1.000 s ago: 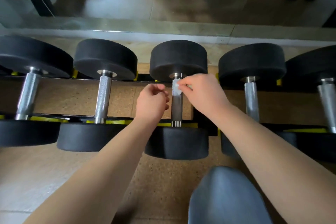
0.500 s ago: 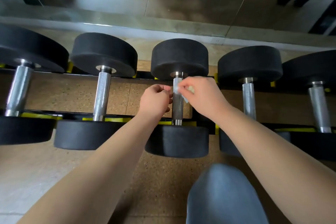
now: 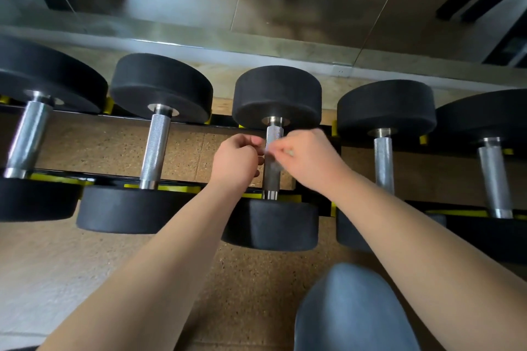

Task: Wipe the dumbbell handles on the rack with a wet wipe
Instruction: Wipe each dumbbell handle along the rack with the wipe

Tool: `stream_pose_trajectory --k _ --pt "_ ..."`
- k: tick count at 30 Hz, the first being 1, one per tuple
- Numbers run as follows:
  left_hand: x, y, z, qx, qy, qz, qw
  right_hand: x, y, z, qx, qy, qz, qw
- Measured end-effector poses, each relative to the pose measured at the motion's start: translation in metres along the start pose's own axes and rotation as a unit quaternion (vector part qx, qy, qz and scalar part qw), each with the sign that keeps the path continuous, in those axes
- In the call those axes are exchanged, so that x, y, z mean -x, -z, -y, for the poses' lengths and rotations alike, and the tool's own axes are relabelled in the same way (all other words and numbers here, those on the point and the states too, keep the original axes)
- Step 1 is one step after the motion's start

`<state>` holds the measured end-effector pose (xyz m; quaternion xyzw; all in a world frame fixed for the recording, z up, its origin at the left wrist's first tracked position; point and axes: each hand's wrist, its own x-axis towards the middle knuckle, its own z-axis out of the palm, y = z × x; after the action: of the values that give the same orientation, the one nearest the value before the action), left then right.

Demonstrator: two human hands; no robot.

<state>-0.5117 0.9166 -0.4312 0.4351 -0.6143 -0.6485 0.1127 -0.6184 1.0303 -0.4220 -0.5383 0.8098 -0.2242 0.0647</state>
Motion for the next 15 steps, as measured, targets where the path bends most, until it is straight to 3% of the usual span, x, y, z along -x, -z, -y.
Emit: stream_pose_trajectory --k 2,4,6,8,10,12,15 --pt "-0.002 -0.001 0.000 0.007 0.002 -0.010 1.000 0.015 0.000 0.002 -0.019 0.011 0.130 0.991" --pt "-0.003 -0.002 0.001 0.005 0.001 -0.019 1.000 0.018 -0.001 -0.002 -0.043 0.011 0.150 0.988" --pt "-0.003 -0.003 0.002 -0.004 -0.008 -0.029 1.000 0.012 -0.005 -0.009 -0.051 -0.006 0.030 0.998" --pt "-0.003 -0.003 0.001 -0.013 -0.015 -0.042 0.999 -0.001 -0.007 -0.013 -0.058 -0.086 -0.119 0.987" --pt "-0.003 -0.003 0.001 -0.020 -0.019 -0.048 0.998 -0.008 -0.009 -0.008 -0.116 -0.168 -0.161 0.966" --pt "-0.005 -0.005 0.001 -0.032 -0.021 -0.045 0.998 -0.003 -0.013 -0.002 -0.181 -0.219 -0.110 0.953" --pt "-0.007 -0.005 0.002 -0.033 -0.029 -0.045 0.998 0.019 -0.009 0.006 -0.216 -0.246 0.028 0.945"
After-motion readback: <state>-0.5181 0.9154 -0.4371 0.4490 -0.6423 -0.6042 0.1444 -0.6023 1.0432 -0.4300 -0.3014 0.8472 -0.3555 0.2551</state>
